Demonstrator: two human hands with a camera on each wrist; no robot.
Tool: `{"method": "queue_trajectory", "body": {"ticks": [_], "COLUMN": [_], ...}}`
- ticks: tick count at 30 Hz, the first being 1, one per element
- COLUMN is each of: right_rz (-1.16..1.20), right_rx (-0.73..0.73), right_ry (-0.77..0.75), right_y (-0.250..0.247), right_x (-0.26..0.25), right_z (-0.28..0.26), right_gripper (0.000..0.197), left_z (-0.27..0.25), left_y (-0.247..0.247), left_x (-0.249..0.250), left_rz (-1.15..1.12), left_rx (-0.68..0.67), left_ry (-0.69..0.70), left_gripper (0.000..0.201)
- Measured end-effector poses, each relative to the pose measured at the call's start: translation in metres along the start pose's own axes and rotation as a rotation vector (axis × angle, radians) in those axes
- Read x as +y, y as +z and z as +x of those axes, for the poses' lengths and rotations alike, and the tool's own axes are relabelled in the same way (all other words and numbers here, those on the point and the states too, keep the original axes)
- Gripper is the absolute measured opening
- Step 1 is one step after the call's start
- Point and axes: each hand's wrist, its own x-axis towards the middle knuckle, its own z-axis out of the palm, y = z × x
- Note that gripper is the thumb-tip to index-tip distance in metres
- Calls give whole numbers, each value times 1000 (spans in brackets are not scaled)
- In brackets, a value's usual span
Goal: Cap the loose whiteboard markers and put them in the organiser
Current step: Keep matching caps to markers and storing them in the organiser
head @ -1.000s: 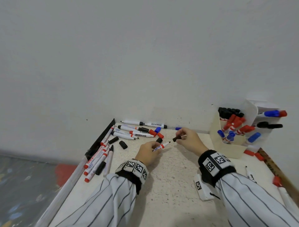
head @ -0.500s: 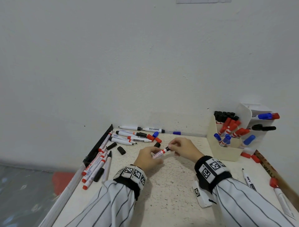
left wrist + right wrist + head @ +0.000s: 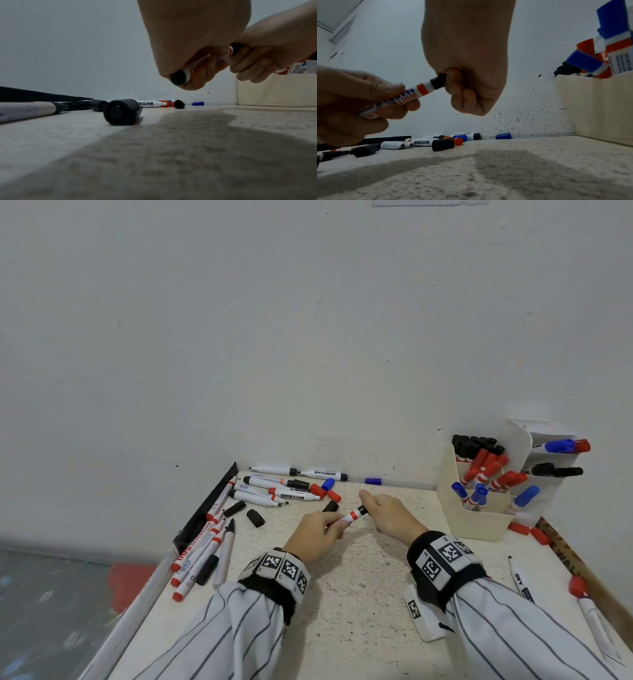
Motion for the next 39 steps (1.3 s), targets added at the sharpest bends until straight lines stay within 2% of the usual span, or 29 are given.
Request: {"method": "queue_trajectory", "body": {"ticks": [3, 9, 15, 19, 22, 28, 30, 33, 36, 38, 39], "right_rz": [41, 126, 214, 173, 139, 105, 113, 204, 321, 357, 368], "right_rx": [-14, -15, -16, -13, -17, -12, 29, 120, 240, 308, 338], "right_ry": [-25, -101, -248, -280, -269, -201, -184, -146, -93, -96, -102], "right_y": [-1, 1, 1, 3, 1, -1, -3, -6, -7, -8, -8], "right_x": [0, 3, 5, 6, 5, 7, 10, 13, 15, 15, 14], "right_z": [1, -2, -2, -1, 0, 5, 6, 9, 13, 16, 17], "right_gripper": [42, 39, 41, 40, 41, 39, 40, 37, 34, 30, 27], "left_z": [1, -3, -6, -6, -5, -2, 0, 0, -5, -11, -13], "left_y": [1, -1, -4, -4, -3, -2, -2, -6, -15, -25, -30], "left_x": [0, 7, 14, 16, 15, 12, 12, 10, 7, 3, 1], "left_rz": [-75, -413, -630, -636, -587, -542, -547, -514, -185, 53, 198], "left_rx": [-34, -170, -270, -290, -266, -154, -60, 161, 381, 449, 438], "left_ry": [-39, -216, -335, -367, -336, -288, -278, -278, -293, -367, -431], "left_gripper": [24, 31, 40, 44, 44, 39, 37, 28, 25, 27, 29]}}
